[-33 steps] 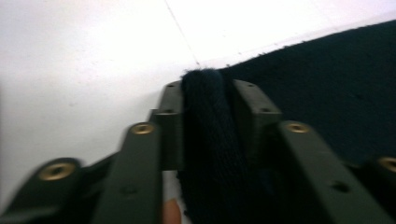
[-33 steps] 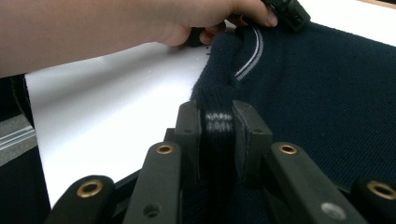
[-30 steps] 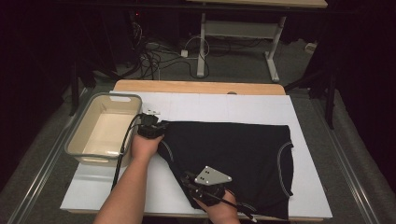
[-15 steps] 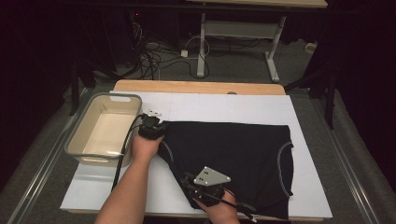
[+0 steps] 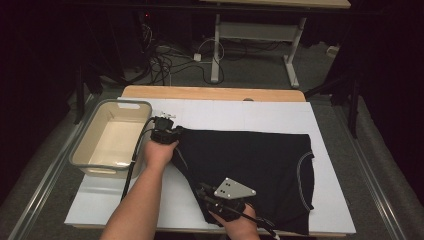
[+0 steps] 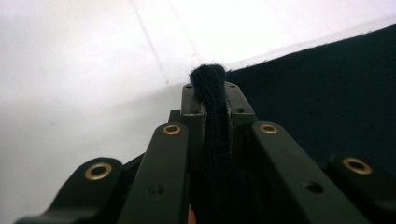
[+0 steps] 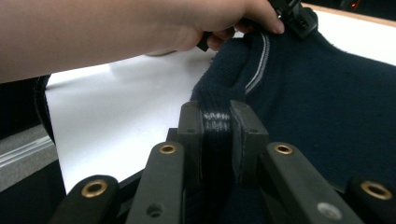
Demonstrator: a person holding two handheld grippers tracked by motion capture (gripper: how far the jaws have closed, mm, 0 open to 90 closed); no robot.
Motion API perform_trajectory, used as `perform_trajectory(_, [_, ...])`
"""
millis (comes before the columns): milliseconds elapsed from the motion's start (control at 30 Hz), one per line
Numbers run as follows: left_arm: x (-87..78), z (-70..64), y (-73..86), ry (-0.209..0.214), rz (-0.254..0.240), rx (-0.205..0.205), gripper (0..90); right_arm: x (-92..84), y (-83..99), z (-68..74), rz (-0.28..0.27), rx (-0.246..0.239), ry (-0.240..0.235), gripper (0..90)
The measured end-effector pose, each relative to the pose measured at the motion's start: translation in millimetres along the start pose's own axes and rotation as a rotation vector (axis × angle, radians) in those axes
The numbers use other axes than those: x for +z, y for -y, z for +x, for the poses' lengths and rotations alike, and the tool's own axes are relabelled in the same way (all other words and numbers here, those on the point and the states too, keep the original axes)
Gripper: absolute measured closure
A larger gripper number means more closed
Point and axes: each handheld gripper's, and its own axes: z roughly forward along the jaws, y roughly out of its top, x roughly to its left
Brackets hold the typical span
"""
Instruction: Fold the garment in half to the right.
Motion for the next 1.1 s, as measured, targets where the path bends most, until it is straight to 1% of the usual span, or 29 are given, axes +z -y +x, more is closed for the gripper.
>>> perform_trajectory(33, [-1.2, -1.6, -1.4, 0.005, -0.005, 0.0, 80.0, -2.7, -0.1, -0.8, -0.003, -0.004, 0.007, 77.0])
perform_trajectory(100, [-3.3, -5.1, -3.5, 0.024, -0.029, -0.003, 79.8, -8.1, -0.3, -1.7, -0.008, -0.005, 0.021, 76.9])
perform_trajectory(167, [-4.1, -10.3, -5.7, 0.033, -0.044, -0.001, 79.8, -13.4, -0.3, -2.2, -0.012, -0.015, 0.03, 76.9])
perform_trajectory(233, [-2.8, -16.5, -8.0, 0.043, -0.046, 0.01, 79.8, -18.5, 0.0, -2.9, -0.017, -0.02, 0.039, 76.9])
perform_trajectory(333, [1.4, -27.4, -11.1, 0.053, -0.043, 0.036, 79.8, -26.0, 1.3, -4.5, -0.015, -0.02, 0.044, 76.9])
perform_trajectory(400, [4.2, -34.2, -12.9, 0.062, -0.049, 0.042, 79.8, -31.5, 2.6, -6.7, -0.016, -0.027, 0.057, 76.9])
perform_trajectory(467, [6.9, -41.1, -15.1, 0.073, -0.056, 0.047, 79.7, -37.2, 4.8, -11.2, -0.02, -0.017, 0.068, 76.8])
perform_trajectory(567, [10.1, -52.4, -19.6, 0.081, -0.062, 0.08, 79.6, -47.4, 9.0, -18.1, -0.028, -0.008, 0.091, 76.8])
perform_trajectory(633, [11.5, -60.2, -22.5, 0.083, -0.077, 0.102, 79.6, -54.2, 11.9, -21.6, -0.03, -0.008, 0.102, 76.8])
perform_trajectory(767, [16.3, -76.9, -29.6, 0.101, -0.09, 0.132, 79.4, -67.2, 16.8, -26.4, -0.045, -0.004, 0.121, 76.8])
perform_trajectory(867, [18.5, -87.7, -34.9, 0.114, -0.102, 0.145, 79.2, -75.1, 20.4, -28.6, -0.051, 0.002, 0.135, 76.6])
perform_trajectory(967, [20.1, -101.1, -41.1, 0.123, -0.112, 0.172, 79.1, -83.0, 24.2, -31.7, -0.057, 0.012, 0.153, 76.6])
perform_trajectory(1100, [22.4, -119.1, -48.9, 0.134, -0.114, 0.2, 79.0, -96.9, 27.6, -35.9, -0.071, 0.025, 0.181, 76.5])
